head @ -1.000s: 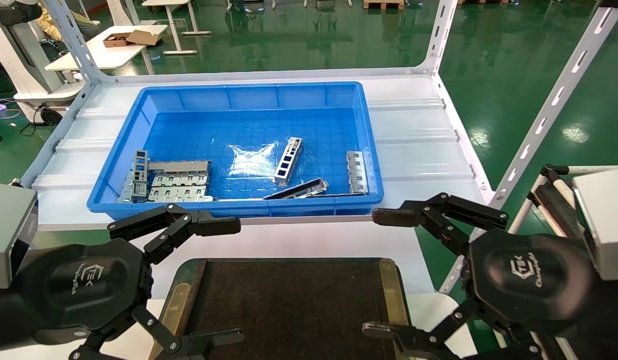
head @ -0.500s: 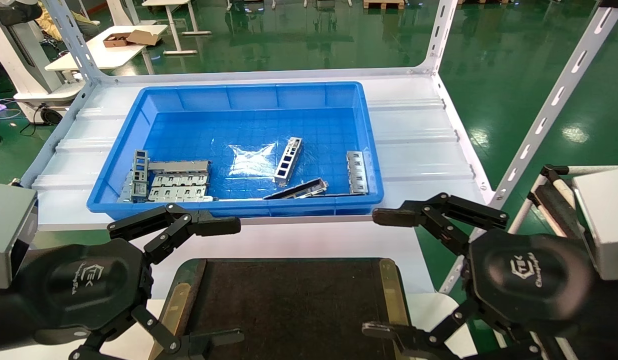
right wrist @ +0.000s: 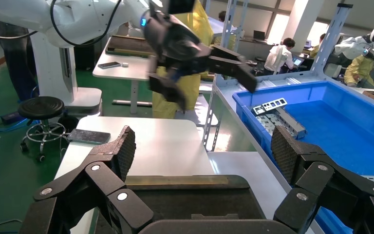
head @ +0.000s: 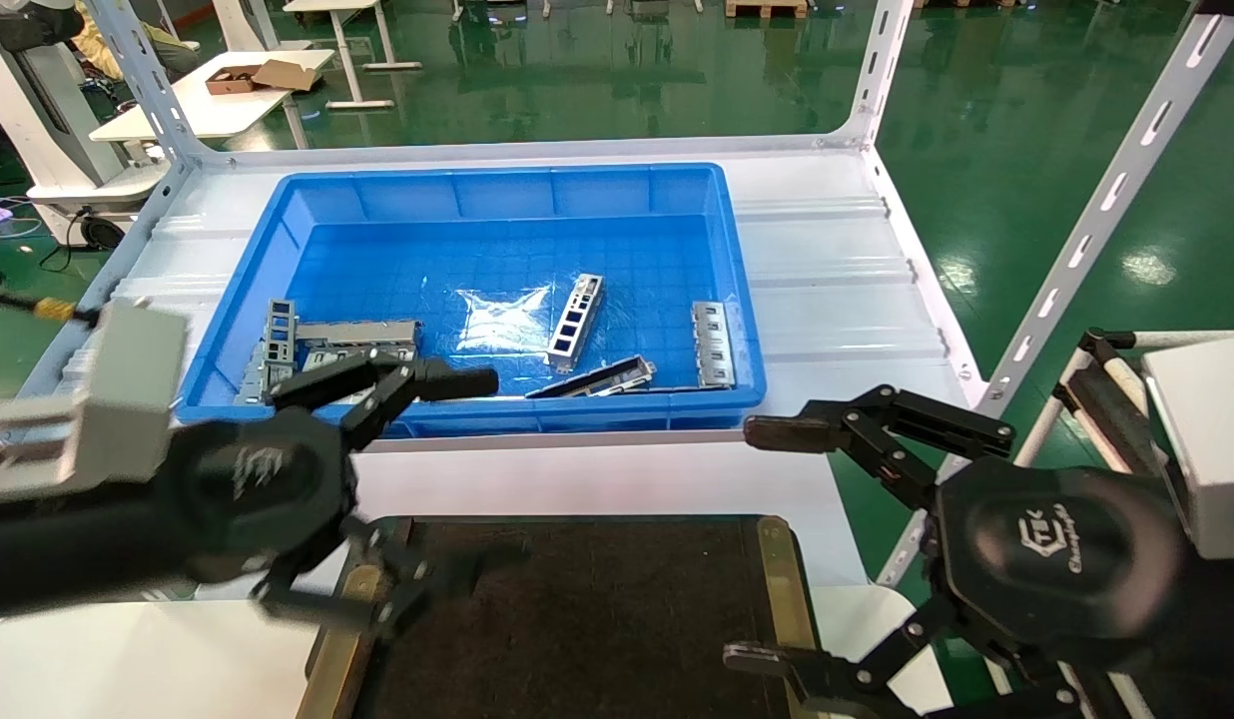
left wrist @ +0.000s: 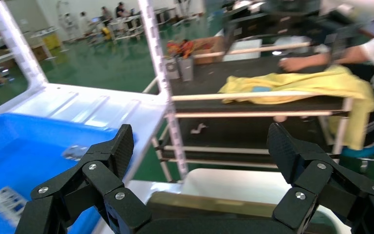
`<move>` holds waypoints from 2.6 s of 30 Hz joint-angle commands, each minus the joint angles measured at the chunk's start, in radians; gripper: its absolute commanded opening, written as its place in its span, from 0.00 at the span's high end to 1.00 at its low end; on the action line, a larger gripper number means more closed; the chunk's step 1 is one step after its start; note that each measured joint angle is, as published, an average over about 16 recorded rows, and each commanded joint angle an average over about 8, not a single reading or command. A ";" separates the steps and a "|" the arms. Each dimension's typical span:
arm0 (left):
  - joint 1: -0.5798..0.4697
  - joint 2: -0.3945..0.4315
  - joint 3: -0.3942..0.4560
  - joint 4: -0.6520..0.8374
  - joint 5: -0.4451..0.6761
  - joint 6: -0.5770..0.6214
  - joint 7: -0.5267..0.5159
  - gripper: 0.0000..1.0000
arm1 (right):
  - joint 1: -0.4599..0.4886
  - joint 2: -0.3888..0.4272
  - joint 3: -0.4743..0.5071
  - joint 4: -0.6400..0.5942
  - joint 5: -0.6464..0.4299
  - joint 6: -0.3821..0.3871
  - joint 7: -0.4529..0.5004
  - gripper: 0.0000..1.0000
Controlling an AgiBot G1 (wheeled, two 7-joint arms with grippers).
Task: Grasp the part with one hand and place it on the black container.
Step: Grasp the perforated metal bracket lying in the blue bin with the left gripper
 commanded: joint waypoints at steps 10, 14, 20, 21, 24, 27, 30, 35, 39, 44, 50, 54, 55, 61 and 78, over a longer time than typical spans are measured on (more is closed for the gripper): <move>-0.125 0.153 0.077 0.182 0.192 -0.184 -0.016 0.00 | 0.000 0.000 0.000 0.000 0.000 0.000 0.000 0.00; -0.175 0.227 0.101 0.274 0.244 -0.247 -0.009 0.00 | 0.000 0.000 -0.001 0.000 0.000 0.000 0.000 0.00; -0.248 0.337 0.129 0.429 0.305 -0.332 0.019 0.00 | 0.000 0.000 -0.001 0.000 0.001 0.000 0.000 0.00; -0.260 0.355 0.134 0.457 0.314 -0.345 0.024 0.00 | 0.000 0.000 -0.001 0.000 0.001 0.000 0.000 0.00; -0.295 0.410 0.148 0.546 0.343 -0.387 0.040 0.00 | 0.000 0.000 -0.001 0.000 0.001 0.000 -0.001 0.00; -0.328 0.464 0.160 0.640 0.369 -0.434 0.057 0.00 | 0.000 0.000 -0.001 0.000 0.001 0.000 -0.001 0.00; -0.357 0.515 0.167 0.733 0.386 -0.482 0.077 0.00 | 0.000 0.000 -0.001 0.000 0.001 0.000 -0.001 0.00; -0.398 0.586 0.169 0.873 0.400 -0.552 0.116 0.00 | 0.000 0.001 -0.001 0.000 0.001 0.001 -0.001 0.00; -0.423 0.626 0.167 0.962 0.401 -0.595 0.147 0.00 | 0.000 0.001 -0.002 0.000 0.001 0.001 -0.001 0.01; -0.441 0.652 0.162 1.036 0.388 -0.628 0.173 0.44 | 0.000 0.001 -0.002 0.000 0.001 0.001 -0.001 0.58; -0.444 0.662 0.164 1.071 0.366 -0.639 0.190 1.00 | 0.001 0.001 -0.002 0.000 0.001 0.001 -0.001 1.00; -0.440 0.664 0.170 1.083 0.353 -0.641 0.186 1.00 | 0.001 0.001 -0.002 0.000 0.001 0.001 -0.001 1.00; -0.439 0.665 0.172 1.086 0.351 -0.642 0.183 1.00 | 0.001 0.001 -0.002 0.000 0.001 0.001 -0.001 1.00; -0.429 0.666 0.188 1.096 0.339 -0.653 0.162 1.00 | 0.001 0.001 -0.002 0.000 0.002 0.001 -0.001 1.00; -0.416 0.666 0.242 1.081 0.313 -0.672 0.121 1.00 | 0.001 0.001 -0.003 0.000 0.002 0.001 -0.002 1.00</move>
